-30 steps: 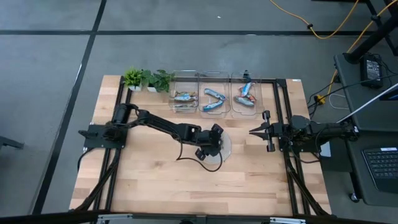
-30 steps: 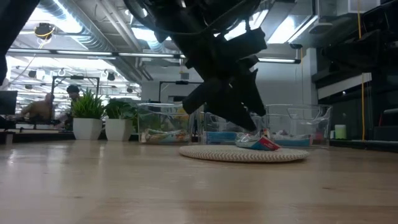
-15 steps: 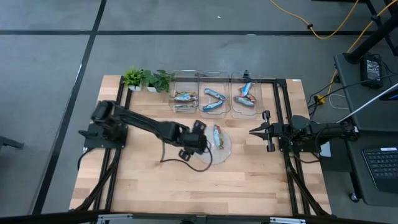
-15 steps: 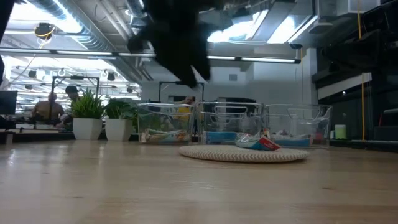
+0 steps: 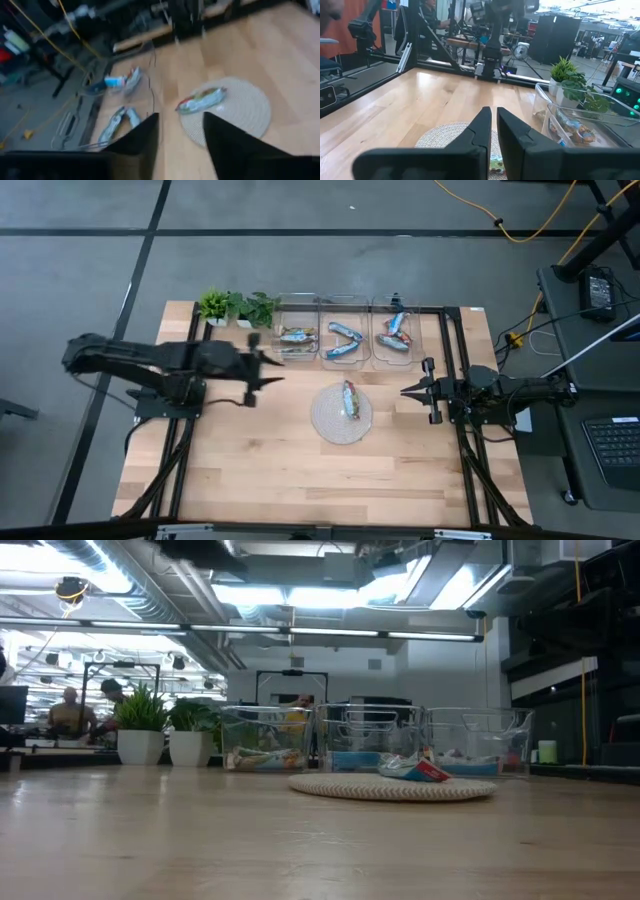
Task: Pick and place Granola Bars by type
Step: Put the red granola bar into the right transparent bin
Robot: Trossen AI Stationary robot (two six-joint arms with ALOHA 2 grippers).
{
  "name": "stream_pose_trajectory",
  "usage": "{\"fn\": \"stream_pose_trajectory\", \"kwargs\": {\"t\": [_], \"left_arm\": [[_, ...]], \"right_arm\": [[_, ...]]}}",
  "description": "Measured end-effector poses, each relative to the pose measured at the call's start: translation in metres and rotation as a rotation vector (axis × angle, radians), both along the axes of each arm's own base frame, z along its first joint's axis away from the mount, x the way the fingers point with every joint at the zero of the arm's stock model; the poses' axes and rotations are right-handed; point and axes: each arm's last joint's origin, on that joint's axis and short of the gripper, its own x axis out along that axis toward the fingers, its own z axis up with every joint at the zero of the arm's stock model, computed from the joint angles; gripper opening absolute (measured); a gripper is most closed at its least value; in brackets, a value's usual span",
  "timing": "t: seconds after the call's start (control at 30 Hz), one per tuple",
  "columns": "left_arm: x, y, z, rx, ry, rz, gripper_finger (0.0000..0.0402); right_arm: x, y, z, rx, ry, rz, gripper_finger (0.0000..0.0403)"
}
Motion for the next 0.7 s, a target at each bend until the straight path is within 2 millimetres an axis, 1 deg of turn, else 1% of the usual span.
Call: {"fn": "stream_pose_trajectory", "kwargs": {"t": [0.1,0.2,0.23,0.37,0.47,0.53,0.6,0.7], "left_arm": [[-0.033,0.007,-0.025,-0.032,-0.142,0.031,0.0086],[-0.056,0.012,-0.049,-0.061,-0.289,0.05,0.0024],[-0.063,0.013,-0.057,-0.074,-0.332,0.044,0.0012],[-0.08,0.015,-0.088,-0.135,-0.472,0.015,0.0003],[-0.087,0.017,-0.111,-0.177,-0.509,0.032,0.0001],[-0.09,0.018,-0.124,-0.196,-0.521,0.046,0.0002],[-0.092,0.019,-0.131,-0.206,-0.533,0.059,0.0001],[-0.094,0.02,-0.133,-0.202,-0.535,0.067,0.0001]], "right_arm": [[0.0,0.0,0.0,0.0,0.0,0.0,0.0034],[0.0,0.0,0.0,0.0,0.0,0.0,0.0034],[0.0,0.0,0.0,0.0,0.0,0.0,0.0034],[0.0,0.0,0.0,0.0,0.0,0.0,0.0034],[0.0,0.0,0.0,0.0,0.0,0.0,0.0034],[0.0,0.0,0.0,0.0,0.0,0.0,0.0034],[0.0,0.0,0.0,0.0,0.0,0.0,0.0034],[0.0,0.0,0.0,0.0,0.0,0.0,0.0034]]}}
